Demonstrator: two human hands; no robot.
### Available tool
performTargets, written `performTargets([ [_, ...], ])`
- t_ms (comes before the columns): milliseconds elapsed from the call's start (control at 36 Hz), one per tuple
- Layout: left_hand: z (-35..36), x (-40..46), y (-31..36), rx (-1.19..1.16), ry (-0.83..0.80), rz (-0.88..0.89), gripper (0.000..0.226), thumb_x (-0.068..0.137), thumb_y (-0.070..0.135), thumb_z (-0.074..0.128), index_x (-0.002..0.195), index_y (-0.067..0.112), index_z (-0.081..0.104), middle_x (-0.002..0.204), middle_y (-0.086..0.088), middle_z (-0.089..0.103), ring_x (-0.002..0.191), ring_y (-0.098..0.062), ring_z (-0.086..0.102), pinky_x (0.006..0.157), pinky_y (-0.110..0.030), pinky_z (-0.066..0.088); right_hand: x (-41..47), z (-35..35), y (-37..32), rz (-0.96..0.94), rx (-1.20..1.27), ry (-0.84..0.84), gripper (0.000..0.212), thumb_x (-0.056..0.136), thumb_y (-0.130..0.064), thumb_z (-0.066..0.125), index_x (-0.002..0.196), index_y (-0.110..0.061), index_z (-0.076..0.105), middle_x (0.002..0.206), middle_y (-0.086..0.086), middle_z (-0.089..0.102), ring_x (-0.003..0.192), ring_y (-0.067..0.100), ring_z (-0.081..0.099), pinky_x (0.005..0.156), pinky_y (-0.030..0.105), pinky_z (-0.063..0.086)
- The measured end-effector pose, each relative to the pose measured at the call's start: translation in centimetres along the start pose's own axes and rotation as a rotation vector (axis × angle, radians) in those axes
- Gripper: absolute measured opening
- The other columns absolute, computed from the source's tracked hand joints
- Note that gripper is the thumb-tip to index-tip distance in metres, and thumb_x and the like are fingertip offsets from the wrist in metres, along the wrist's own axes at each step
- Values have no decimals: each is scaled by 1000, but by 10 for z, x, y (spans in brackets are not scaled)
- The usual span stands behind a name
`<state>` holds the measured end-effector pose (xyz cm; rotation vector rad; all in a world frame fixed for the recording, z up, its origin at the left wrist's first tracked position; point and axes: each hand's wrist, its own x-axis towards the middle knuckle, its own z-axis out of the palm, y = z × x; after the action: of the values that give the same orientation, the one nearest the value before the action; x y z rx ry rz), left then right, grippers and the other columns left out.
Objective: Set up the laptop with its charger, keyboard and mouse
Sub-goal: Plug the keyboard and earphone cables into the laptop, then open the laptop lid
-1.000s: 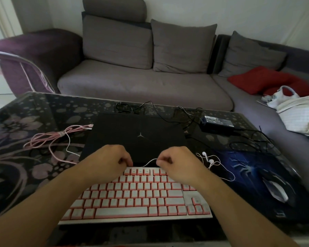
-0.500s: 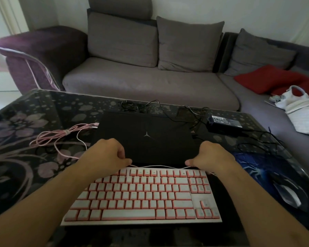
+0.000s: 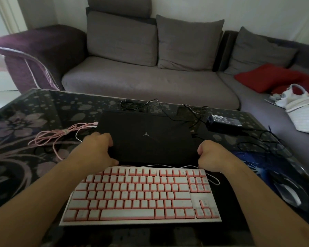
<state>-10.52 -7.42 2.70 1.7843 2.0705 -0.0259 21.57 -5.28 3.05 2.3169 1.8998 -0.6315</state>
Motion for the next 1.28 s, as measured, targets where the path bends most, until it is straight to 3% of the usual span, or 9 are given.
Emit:
performTargets([
  [111, -3, 3, -9, 22, -1, -204, 110, 70, 56, 89, 155, 17, 31, 155, -16, 37, 139, -37, 45, 109, -50, 49, -2, 2, -5, 42, 135, 3, 3, 94, -10, 63, 96, -11, 66, 95, 9, 64, 85, 21, 63, 68, 32, 50],
  [278, -3, 3, -2, -112, -24, -202, 69, 79, 40, 88, 129, 15, 48, 96, -1, 49, 88, -17, 53, 75, -32, 49, -6, 0, -18, 193, 338, 41, 6, 96, -5, 61, 92, -5, 56, 86, 9, 50, 73, 20, 50, 59, 29, 40],
  [389, -11, 2, -1, -113, 2, -203, 74, 80, 29, 88, 138, 14, 46, 112, -7, 56, 95, -20, 58, 78, -34, 55, -4, -5, -18, 282, 499, 66, 33, 98, -1, 60, 129, 8, 58, 94, 12, 58, 85, 23, 60, 73, 32, 53],
  [556, -23, 1, -15, -211, 200, -154, 73, 70, 42, 94, 125, 13, 56, 97, -2, 59, 85, -18, 59, 65, -32, 48, 2, -11, 2, 244, 784, 141, 45, 85, 16, 56, 127, 1, 63, 130, 25, 59, 114, 36, 60, 107, 48, 52],
  [750, -31, -3, -20, -235, 244, -153, 71, 66, 55, 91, 117, 15, 62, 90, -1, 63, 75, -17, 62, 53, -27, 45, -18, -14, 7, -199, 476, 210, 59, 84, -12, 86, 131, -37, 62, 114, -5, 59, 98, 9, 62, 75, 21, 47],
  [917, -26, -12, -17, -228, 307, -141, 69, 71, 57, 88, 120, 16, 64, 82, 2, 62, 69, -14, 64, 51, -27, 49, -27, 6, -37, -502, -96, 450, 59, 88, -47, 79, 143, -42, 58, 143, -12, 43, 139, 14, 35, 116, 39, 38],
  [1083, -14, -17, -21, -369, 427, -153, 88, 68, 60, 88, 138, 17, 56, 119, -4, 69, 87, -13, 60, 60, -26, 48, -27, 30, -75, -704, -206, 553, 41, 103, -29, 63, 144, -28, 59, 136, -7, 60, 125, 15, 57, 98, 35, 54],
  [1194, 0, -21, -16, -657, 323, -243, 45, 77, 49, 87, 95, 13, 66, 84, -10, 71, 72, -25, 68, 59, -41, 59, -23, 36, -72, -726, -172, 713, 26, 91, -11, 72, 116, -18, 76, 109, -1, 74, 96, 19, 73, 70, 39, 63],
  [1278, 17, -28, -3, -606, 189, -141, 32, 92, 29, 77, 120, 17, 69, 101, 2, 74, 81, -7, 64, 72, -26, 52, -19, 35, -74, -750, -120, 776, 27, 87, -5, 70, 111, -14, 78, 104, 1, 77, 87, 16, 75, 69, 39, 64],
])
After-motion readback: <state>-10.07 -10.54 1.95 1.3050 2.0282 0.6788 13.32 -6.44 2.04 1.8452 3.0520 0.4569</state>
